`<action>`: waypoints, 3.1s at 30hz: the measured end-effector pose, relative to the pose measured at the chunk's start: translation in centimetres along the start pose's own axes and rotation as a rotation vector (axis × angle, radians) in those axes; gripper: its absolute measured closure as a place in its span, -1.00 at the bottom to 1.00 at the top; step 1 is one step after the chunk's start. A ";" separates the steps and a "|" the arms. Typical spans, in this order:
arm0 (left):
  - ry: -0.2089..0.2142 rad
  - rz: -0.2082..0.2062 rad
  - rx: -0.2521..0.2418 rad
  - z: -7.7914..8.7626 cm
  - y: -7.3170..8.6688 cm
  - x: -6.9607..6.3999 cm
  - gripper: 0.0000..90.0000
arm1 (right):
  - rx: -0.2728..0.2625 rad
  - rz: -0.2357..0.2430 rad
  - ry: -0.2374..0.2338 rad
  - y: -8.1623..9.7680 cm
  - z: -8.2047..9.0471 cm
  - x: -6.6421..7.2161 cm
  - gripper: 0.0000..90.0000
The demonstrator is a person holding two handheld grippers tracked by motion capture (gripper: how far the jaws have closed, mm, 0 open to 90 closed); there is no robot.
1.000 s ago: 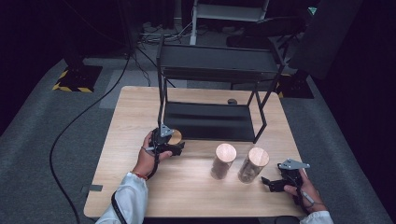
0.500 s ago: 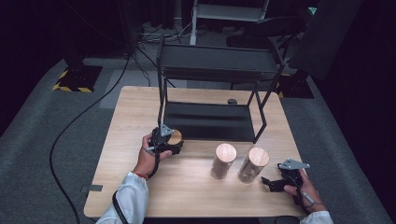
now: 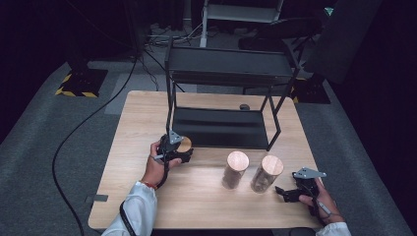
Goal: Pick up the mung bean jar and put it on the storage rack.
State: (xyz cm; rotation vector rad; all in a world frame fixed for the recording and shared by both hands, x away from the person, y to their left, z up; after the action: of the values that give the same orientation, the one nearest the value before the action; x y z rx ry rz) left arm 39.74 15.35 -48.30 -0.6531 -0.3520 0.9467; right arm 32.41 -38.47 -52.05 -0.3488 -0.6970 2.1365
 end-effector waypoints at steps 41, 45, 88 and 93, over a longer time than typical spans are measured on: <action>0.009 -0.015 -0.003 2.0 -2.5 -1.3 -0.45 | 0.000 0.000 0.000 0.0 0.0 0.0 -1.00; 0.006 -0.017 -0.011 2.2 -3.0 -1.4 -0.45 | 0.000 -0.001 0.001 0.0 0.0 0.0 -1.00; 0.002 -0.003 -0.030 -1.0 -9.1 -2.1 -0.45 | 0.000 -0.001 0.001 0.0 0.0 0.0 -1.00; -0.015 0.004 -0.018 -1.7 -9.7 -2.0 -0.45 | 0.000 -0.001 0.001 0.0 0.0 0.0 -1.00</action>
State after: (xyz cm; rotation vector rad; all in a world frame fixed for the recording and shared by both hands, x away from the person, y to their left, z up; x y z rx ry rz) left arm 45.73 9.07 -43.29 -0.6639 -0.3730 0.9540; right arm 32.39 -38.46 -52.06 -0.3492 -0.6968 2.1349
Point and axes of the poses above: each handheld gripper's, and its own axes: z roughly backward along the jaws, y roughly out of its underside, x roughly to its left, the point moved 8 cm from there along -z, roughly forward along the jaws, and after that the axes turned 10 degrees about x, right-handed, at the moved point
